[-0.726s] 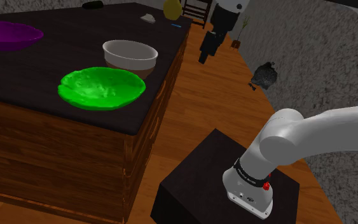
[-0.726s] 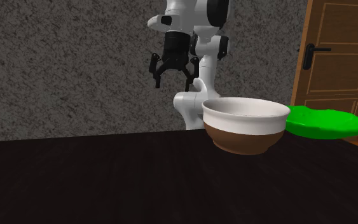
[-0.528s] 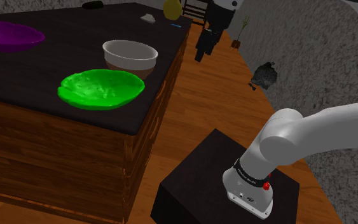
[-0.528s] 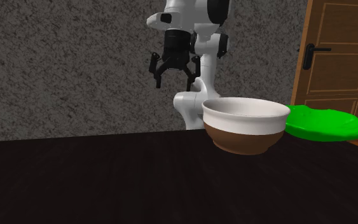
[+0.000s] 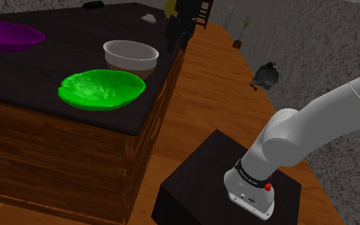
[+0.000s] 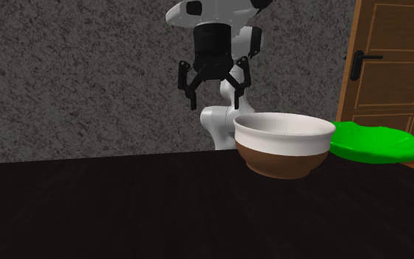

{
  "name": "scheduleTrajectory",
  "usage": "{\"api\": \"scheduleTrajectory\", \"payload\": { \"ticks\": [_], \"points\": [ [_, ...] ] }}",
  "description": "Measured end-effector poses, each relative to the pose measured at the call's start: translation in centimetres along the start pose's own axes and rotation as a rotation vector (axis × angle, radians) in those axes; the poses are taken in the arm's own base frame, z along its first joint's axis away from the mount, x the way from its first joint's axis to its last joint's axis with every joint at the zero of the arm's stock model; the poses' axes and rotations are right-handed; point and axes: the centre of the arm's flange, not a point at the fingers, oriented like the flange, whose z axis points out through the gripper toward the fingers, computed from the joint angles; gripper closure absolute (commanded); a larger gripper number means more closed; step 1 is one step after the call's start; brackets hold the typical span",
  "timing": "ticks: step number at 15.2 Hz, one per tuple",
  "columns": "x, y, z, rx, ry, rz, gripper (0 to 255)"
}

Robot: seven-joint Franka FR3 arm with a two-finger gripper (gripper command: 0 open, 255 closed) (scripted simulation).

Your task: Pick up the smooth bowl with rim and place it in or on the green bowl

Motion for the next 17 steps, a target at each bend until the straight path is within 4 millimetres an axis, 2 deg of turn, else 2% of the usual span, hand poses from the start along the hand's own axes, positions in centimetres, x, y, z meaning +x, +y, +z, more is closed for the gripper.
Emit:
{"api": "scheduleTrajectory", "payload": {
  "ticks": [4,7,14,17],
  "points": [
    [5.3,-1.6,0.1,0.066,-0.032,-0.005,0],
    [8.3,-2.8,0.5,0.108,-0.053,-0.009,0],
    [8.7,-3.6,3.7,0.117,-0.057,-0.009,0],
    [8.7,-3.6,4.1,0.117,-0.057,-0.009,0]
  ]
}}
